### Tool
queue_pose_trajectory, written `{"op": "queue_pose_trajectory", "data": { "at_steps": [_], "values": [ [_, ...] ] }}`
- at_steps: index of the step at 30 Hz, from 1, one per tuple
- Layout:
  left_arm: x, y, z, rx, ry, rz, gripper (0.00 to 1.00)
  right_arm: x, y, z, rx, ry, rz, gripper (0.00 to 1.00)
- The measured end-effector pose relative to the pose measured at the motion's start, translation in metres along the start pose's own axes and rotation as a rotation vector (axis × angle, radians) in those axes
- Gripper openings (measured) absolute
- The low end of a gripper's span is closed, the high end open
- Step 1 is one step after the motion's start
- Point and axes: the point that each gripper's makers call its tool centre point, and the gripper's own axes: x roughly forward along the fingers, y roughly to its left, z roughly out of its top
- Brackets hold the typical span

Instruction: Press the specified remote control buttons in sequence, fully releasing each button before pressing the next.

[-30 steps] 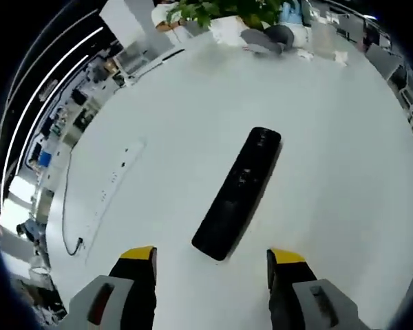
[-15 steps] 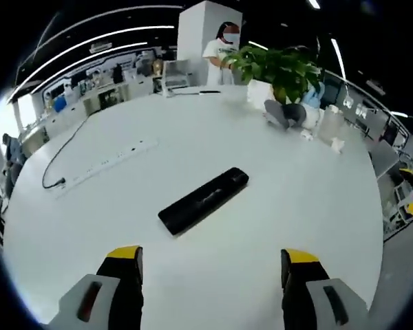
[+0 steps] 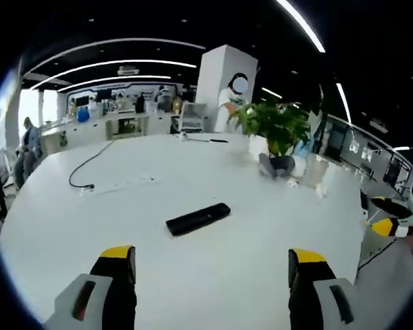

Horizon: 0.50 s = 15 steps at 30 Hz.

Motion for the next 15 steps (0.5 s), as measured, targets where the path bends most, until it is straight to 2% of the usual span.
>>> {"op": "queue_pose_trajectory", "data": {
  "at_steps": [4,7,15],
  "values": [
    [-0.027,-0.008,-0.006,-0.017,-0.038,0.018,0.98,0.000,0.000,0.001,-0.004,-0.005,-0.003,0.85],
    [-0.046,-0.008,-0.007,-0.038,-0.086,0.072,0.98,-0.001,-0.002,0.003,0.002,-0.019,-0.014,0.87],
    [-0.079,-0.017,-0.006,-0.030,-0.207,0.155,1.00,-0.002,-0.002,0.006,0.003,-0.035,-0.020,0.92]
  ]
}}
